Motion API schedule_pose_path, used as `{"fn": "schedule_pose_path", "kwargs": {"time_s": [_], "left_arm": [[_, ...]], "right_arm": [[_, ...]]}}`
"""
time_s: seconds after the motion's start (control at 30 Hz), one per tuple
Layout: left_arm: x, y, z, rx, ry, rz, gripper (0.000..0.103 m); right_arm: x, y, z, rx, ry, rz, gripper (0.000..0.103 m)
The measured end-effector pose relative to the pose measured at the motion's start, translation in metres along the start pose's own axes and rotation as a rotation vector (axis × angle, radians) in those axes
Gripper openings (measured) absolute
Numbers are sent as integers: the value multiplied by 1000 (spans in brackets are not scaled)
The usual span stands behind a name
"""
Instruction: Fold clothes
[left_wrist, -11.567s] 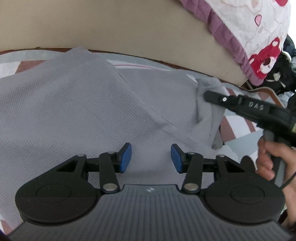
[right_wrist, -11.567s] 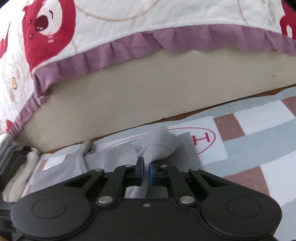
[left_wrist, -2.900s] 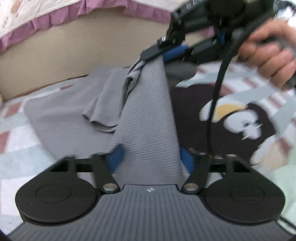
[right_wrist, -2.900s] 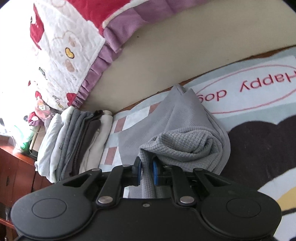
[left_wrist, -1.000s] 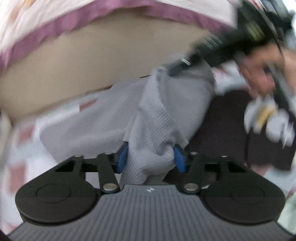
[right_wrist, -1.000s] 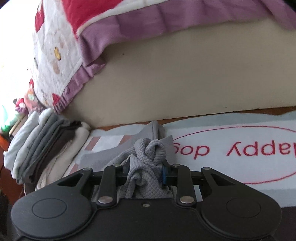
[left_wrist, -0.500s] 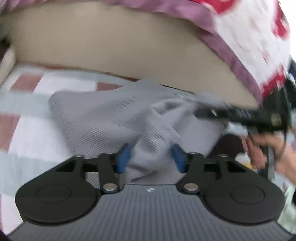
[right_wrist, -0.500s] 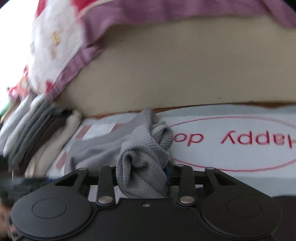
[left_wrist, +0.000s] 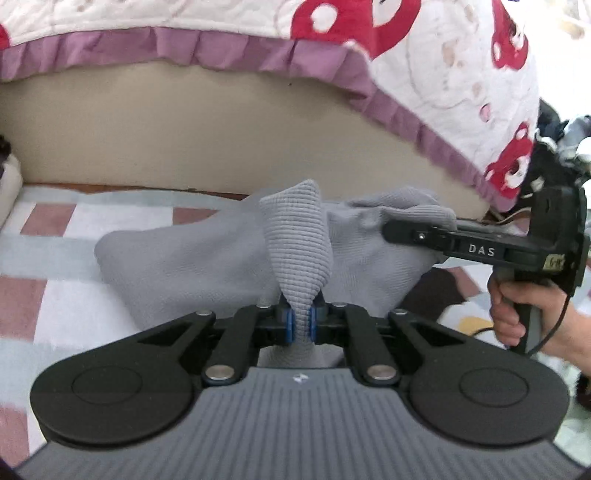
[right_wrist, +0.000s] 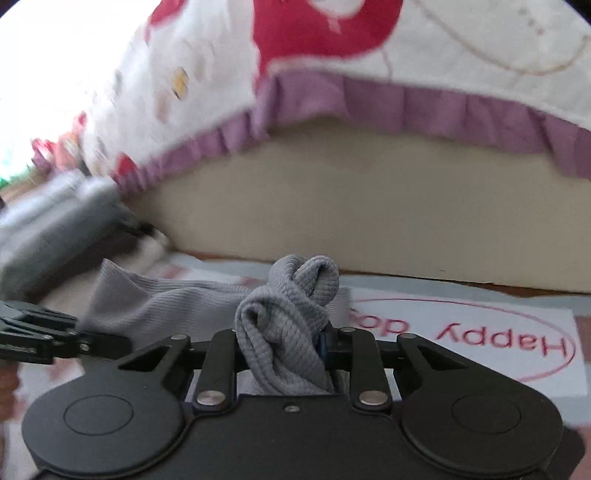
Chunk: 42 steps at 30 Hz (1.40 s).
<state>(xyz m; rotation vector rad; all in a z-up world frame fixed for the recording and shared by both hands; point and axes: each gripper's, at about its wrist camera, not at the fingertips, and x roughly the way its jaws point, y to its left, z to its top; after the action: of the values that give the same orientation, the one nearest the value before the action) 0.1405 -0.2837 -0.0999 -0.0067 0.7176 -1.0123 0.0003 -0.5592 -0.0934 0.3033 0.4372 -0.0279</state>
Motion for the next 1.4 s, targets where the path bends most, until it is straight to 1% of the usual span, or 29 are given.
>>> {"fn": "schedule_pose_path", "kwargs": {"time_s": [0.1, 0.13, 0.2, 0.27, 0.4, 0.43, 0.47, 0.53, 0.57, 0.63, 0.67, 0.77, 0.83, 0.9, 0.93, 0.97, 1.0, 1.07, 1.1, 1.13, 1.2, 1.27, 1.3, 1.33, 1.37, 1.4], "left_arm": [[-13, -5, -9, -91, 26, -25, 7], [-17, -7, -15, -121, 42, -30, 7], [-29, -12, -23, -134, 45, -66, 7], [-41, -24, -29, -87, 51, -53, 8], [-67, -32, -41, -102, 38, -53, 8], [-71, -34, -42, -91, 23, -31, 8], [-70, -34, -40, -74, 8, -5, 8], [-60, -31, -34, -58, 1, 24, 8], [-54, -27, -30, -68, 2, 35, 8], [-46, -26, -24, -58, -11, 86, 8], [-46, -28, -22, -30, -30, 116, 8], [-54, -27, -17, -18, -81, 181, 8], [-49, -17, -11, -48, -75, 207, 8], [-28, -4, -5, -68, -13, 234, 8], [-12, 2, -5, -73, 30, 266, 8], [3, 9, -4, -78, 74, 298, 8], [11, 13, -7, -93, 84, 315, 8], [27, 22, -13, -124, 102, 348, 9], [24, 24, -16, -148, 79, 346, 12], [21, 24, -19, -169, 71, 352, 12], [16, 23, -24, -194, 60, 372, 12], [14, 18, -22, -167, 47, 399, 12], [14, 15, -21, -146, 40, 415, 12], [14, 12, -20, -118, 32, 442, 12], [14, 9, -19, -98, 33, 464, 14], [15, 6, -19, -66, 40, 500, 19]], "right_arm": [[-31, 4, -9, 25, -34, 63, 26], [-39, 7, -13, 24, -27, 82, 26], [-57, 14, -22, 6, -16, 107, 26], [-75, 22, -30, -8, -17, 124, 26], [-111, 38, -39, -13, -25, 187, 26], [-120, 41, -41, -26, -22, 197, 26], [-121, 42, -40, -39, -13, 186, 26], [-123, 44, -37, -64, 4, 162, 26], [-114, 43, -32, -66, 12, 145, 26], [-98, 39, -23, -71, 27, 112, 26], [-89, 40, -16, -80, 26, 98, 26], [-64, 40, 3, -107, 22, 58, 26], [-46, 35, 14, -86, 37, 92, 26], [-16, 22, 23, -29, 106, 118, 28], [0, 13, 25, 19, 156, 118, 32], [20, 1, 23, 89, 220, 105, 39], [38, -11, 20, 164, 275, 76, 43], [57, -28, 13, 266, 348, -7, 47], [58, -37, 10, 351, 379, -66, 51], [53, -45, 6, 452, 373, -80, 54], [33, -50, -2, 582, 297, -42, 54], [13, -37, 3, 484, 232, -66, 54], [1, -26, 8, 392, 179, -89, 54], [-8, -16, 10, 314, 138, -89, 54], [-17, -6, 12, 249, 103, -73, 54], [-26, 4, 13, 190, 74, -40, 54]]}}
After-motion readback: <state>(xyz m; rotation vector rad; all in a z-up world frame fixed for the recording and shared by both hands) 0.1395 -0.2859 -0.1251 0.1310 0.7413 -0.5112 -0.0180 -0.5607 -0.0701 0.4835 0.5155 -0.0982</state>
